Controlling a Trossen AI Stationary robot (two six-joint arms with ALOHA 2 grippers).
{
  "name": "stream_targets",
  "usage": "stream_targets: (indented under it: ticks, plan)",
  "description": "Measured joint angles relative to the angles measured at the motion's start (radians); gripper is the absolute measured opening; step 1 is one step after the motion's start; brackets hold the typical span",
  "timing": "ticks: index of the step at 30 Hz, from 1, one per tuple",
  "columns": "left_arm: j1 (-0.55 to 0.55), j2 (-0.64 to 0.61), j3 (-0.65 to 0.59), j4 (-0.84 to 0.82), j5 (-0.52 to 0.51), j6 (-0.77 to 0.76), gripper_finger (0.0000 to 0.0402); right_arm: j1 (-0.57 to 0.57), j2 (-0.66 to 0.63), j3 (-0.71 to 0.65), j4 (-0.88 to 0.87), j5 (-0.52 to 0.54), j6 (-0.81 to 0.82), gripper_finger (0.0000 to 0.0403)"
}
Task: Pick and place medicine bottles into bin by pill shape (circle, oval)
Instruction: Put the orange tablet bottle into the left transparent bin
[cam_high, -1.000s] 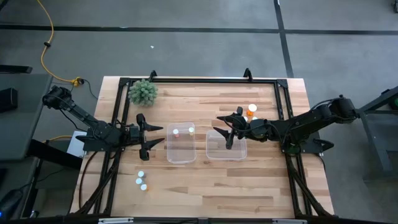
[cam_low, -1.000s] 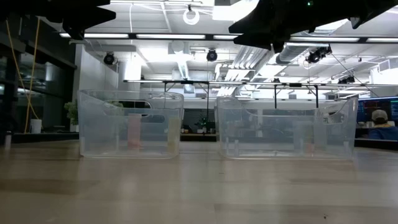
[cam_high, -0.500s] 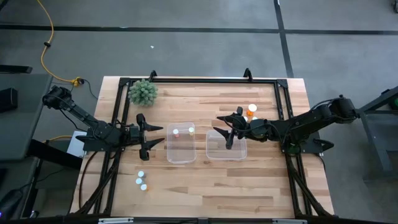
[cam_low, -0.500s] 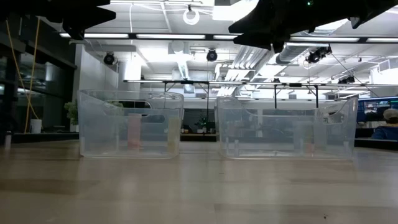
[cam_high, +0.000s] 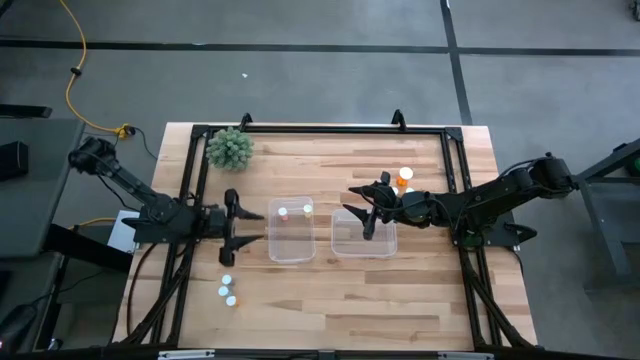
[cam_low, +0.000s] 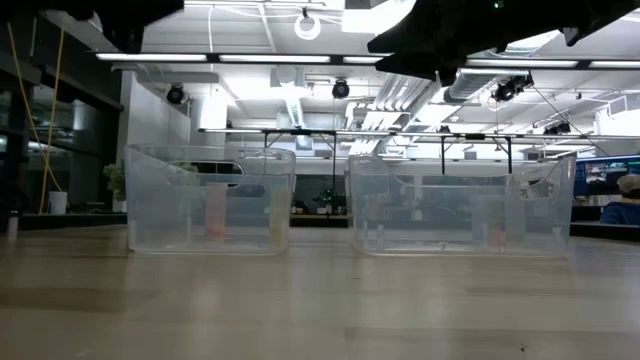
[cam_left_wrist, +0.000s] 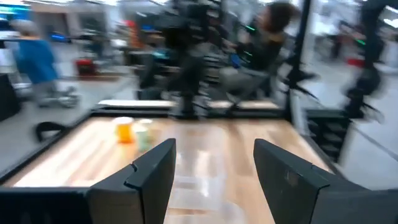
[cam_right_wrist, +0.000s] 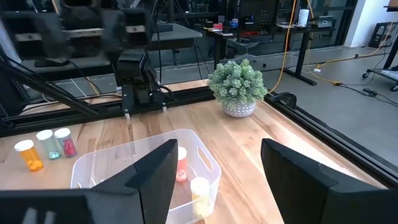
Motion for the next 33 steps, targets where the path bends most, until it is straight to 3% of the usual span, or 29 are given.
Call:
stream_targets:
  ticks: [6,12,22,33]
  plan:
    - [-0.116,0.112,0.197,-0.369,0.119,-0.112,0.0204,0.0,0.0,0.0,-0.014,0.0,0.0,0.0224]
    - [-0.275,0.322,0.42,-0.748,0.139,-0.317,0.0204,0.0,0.0,0.0,-0.014,0.0,0.0,0.0224]
    - [-0.414,0.684,0.654,-1.035,0.287,-0.477,0.0204,0.0,0.0,0.0,-0.017,0.0,0.026,0.0224]
    - [-0.423,0.817,0.72,-1.205,0.327,-0.473,0.0204,0.0,0.0,0.0,-0.032,0.0,0.026,0.0224]
